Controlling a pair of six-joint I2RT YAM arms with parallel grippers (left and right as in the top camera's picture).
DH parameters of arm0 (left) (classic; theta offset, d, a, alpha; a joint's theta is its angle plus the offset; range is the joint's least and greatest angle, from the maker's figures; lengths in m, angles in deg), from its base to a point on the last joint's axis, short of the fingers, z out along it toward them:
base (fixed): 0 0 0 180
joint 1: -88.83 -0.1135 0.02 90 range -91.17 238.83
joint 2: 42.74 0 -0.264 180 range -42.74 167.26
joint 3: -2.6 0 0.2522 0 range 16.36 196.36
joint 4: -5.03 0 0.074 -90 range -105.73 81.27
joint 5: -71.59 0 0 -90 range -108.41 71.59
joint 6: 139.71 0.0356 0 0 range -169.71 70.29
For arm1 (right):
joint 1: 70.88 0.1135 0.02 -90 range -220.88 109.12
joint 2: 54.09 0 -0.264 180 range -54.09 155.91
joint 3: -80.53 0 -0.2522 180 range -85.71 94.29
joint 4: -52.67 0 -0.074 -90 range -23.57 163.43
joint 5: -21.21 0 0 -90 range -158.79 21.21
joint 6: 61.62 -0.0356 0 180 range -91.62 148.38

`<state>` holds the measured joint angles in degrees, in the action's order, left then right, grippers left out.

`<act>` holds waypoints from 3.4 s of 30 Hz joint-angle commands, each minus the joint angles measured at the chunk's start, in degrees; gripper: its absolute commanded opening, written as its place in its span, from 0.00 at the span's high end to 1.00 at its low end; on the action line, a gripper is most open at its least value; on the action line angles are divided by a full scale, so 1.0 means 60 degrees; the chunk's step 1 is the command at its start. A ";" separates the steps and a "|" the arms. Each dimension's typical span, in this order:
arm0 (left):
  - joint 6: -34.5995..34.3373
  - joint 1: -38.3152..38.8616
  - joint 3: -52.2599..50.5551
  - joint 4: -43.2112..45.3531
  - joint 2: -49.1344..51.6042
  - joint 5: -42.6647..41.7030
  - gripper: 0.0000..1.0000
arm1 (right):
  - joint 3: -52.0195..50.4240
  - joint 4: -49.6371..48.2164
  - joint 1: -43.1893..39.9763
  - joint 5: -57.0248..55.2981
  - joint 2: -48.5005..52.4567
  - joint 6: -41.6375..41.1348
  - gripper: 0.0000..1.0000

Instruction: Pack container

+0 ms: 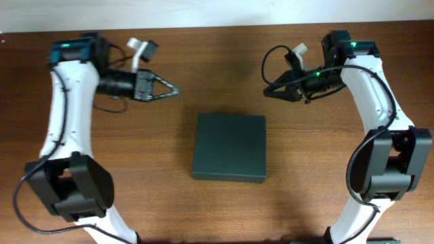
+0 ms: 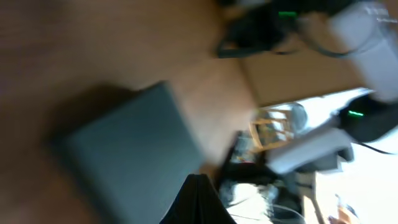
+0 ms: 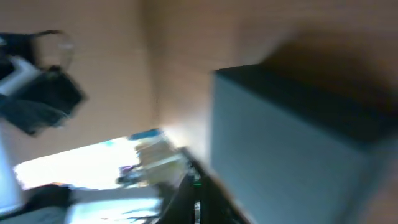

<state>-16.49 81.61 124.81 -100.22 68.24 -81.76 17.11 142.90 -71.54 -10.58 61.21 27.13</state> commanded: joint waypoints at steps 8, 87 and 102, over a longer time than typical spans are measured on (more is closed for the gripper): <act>-0.1861 -0.2269 0.0091 0.0674 -0.0911 0.4623 0.98 | 0.4054 0.2798 -0.0291 -0.6801 -0.0991 0.0171 0.96; -0.2426 -0.2787 -1.0925 0.4707 -1.2965 0.3340 0.04 | -0.6987 -0.1512 -0.0517 -0.7311 -1.3409 -0.0871 0.01; -0.2422 -0.2787 -1.0925 0.4707 -1.2965 0.3344 0.01 | -0.6987 -0.1508 -0.0521 -0.7315 -1.3409 -0.0871 0.01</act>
<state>-31.33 64.97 59.54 -72.26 -9.42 -60.65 -24.46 134.04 -74.82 -54.20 -18.96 22.16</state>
